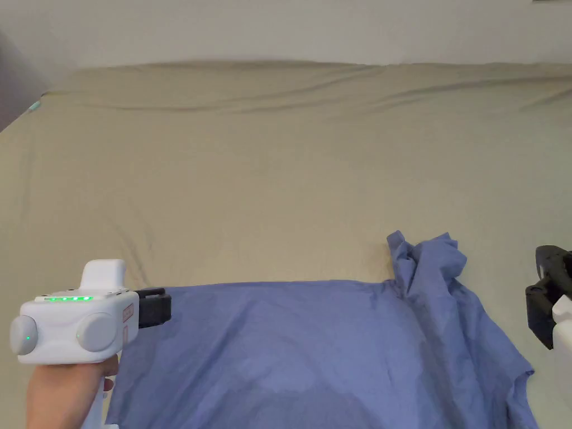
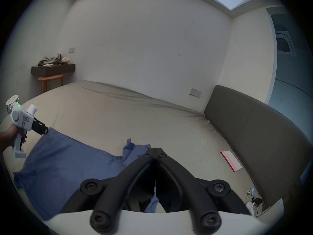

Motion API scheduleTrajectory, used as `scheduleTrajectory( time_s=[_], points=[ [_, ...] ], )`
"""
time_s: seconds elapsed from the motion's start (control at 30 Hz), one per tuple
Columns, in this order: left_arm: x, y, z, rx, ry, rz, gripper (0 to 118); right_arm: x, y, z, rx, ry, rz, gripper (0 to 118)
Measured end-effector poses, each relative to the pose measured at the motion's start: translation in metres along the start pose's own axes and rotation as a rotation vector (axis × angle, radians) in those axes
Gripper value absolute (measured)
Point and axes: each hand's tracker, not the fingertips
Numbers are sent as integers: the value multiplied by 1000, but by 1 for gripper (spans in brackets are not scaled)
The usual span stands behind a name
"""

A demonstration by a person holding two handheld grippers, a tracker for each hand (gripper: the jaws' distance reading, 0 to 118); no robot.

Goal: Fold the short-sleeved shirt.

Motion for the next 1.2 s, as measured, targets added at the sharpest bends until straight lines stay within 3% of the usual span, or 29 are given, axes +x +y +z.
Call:
scheduleTrajectory(
  time_s=[0.2, 0.33, 0.37, 0.4, 0.43, 0.5, 0.53, 0.7, 0.73, 0.8, 0.83, 0.9, 1.0, 1.2],
  points=[
    [-2, 14, -48, -47, 4, 26, 109, 8, -11, -24, -61, -26, 1, 2],
    [0, 8, -59, -39, -23, 61, 86, 9, -19, -35, -97, -18, -14, 2],
    [3, 8, -57, -54, -58, 39, 72, 9, -20, -38, -104, -16, -13, 2],
    [10, 8, -47, -30, -111, -14, 49, 8, -21, -41, -108, -14, -11, 2],
    [17, 9, -41, -24, -156, -59, 0, 8, -22, -43, -110, -14, -10, 2],
    [37, 4, -32, -17, -24, -215, 0, 6, -22, -49, -121, -11, -18, 2],
    [41, 1, -22, 6, -60, -219, 0, 6, -22, -51, -129, 6, -30, 2],
    [17, 6, 33, 131, -71, -90, 0, 14, -18, -70, -170, 74, -87, 8],
    [15, 7, 46, 154, -72, -108, 0, 16, -18, -77, -177, 75, -89, 28],
    [13, 8, 73, 211, -69, -138, 0, 22, -19, -103, -231, 101, -105, 85],
    [12, 9, 84, 239, -65, -147, 0, 25, -21, -118, -275, 109, -104, 102],
    [11, 9, 106, 258, -68, -165, 0, 28, -30, -150, -331, 136, -111, 102],
    [6, 7, 121, 266, -71, -161, 0, 26, -49, -200, -439, 118, -33, 102],
    [0, -5, 132, 265, -53, -165, 0, 9, -87, -273, -635, 179, -18, 102]
  ],
)
